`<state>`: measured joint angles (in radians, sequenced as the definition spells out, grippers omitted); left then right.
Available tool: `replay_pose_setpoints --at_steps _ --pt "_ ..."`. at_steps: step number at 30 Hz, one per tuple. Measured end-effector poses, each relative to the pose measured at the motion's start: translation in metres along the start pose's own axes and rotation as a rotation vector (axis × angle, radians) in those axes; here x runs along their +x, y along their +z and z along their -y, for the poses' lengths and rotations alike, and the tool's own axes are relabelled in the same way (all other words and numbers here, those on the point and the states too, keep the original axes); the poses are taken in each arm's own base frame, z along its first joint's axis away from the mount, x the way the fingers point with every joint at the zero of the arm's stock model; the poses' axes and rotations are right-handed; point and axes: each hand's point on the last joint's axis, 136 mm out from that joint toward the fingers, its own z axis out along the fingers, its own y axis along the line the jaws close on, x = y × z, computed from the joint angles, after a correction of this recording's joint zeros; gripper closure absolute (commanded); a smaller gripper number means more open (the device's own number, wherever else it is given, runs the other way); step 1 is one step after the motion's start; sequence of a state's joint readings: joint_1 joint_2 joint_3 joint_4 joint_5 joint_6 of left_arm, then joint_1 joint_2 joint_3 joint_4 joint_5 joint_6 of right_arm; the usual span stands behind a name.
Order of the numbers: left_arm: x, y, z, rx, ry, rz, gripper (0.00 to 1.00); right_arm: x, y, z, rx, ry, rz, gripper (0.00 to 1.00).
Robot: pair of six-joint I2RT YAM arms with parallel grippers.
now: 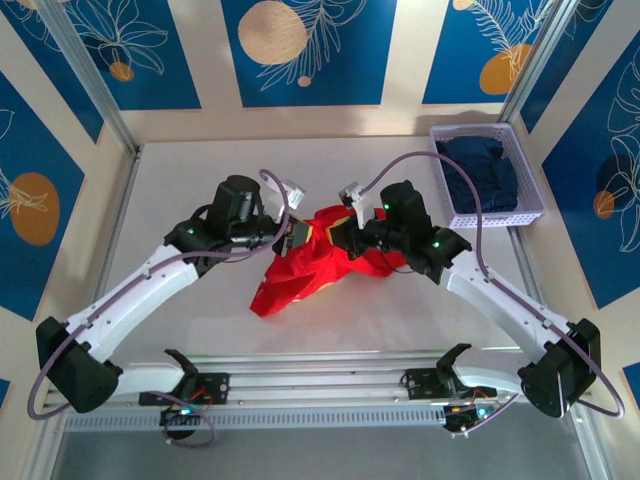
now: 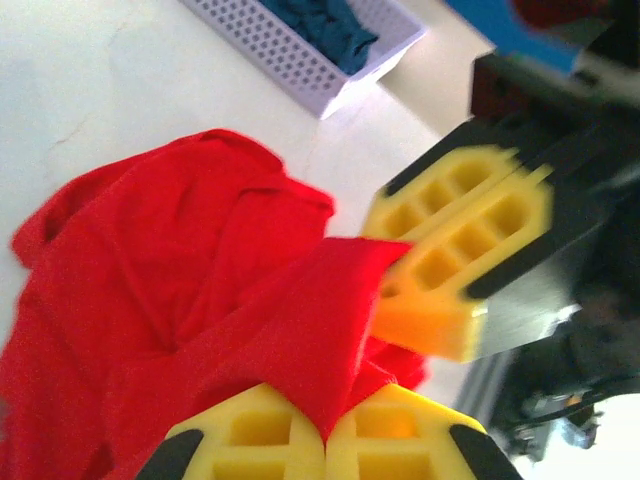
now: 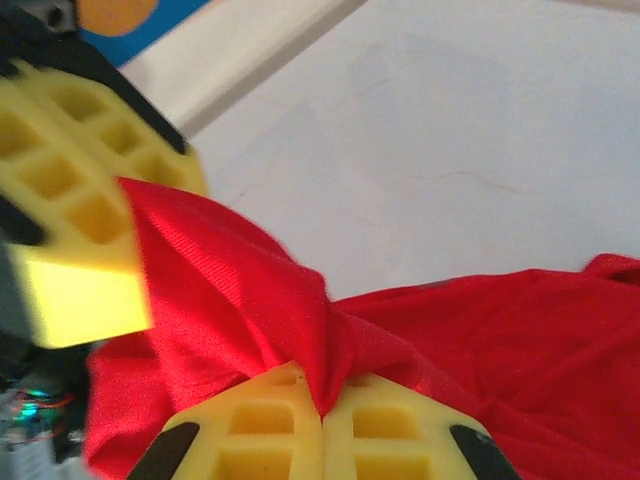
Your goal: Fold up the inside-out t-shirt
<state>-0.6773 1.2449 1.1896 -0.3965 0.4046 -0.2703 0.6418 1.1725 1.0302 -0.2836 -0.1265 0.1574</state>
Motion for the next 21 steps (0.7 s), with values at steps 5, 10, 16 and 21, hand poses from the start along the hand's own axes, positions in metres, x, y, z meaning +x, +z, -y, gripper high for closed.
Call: replay_pose_setpoints --at_steps 5,10,16,21 --pt "-0.003 -0.010 0.022 0.104 -0.091 0.011 1.00 -0.007 -0.002 0.009 0.128 -0.056 0.012 0.67" --pt "0.001 -0.019 0.022 0.092 -0.134 0.027 1.00 -0.007 -0.013 0.012 0.199 -0.088 0.019 0.59" --pt "-0.001 -0.019 0.022 0.091 -0.161 0.039 1.00 -0.014 -0.045 -0.016 0.134 -0.177 0.110 0.71" --pt "-0.001 -0.019 0.020 0.085 -0.163 0.041 1.00 -0.008 -0.043 -0.044 -0.024 -0.198 0.118 0.70"
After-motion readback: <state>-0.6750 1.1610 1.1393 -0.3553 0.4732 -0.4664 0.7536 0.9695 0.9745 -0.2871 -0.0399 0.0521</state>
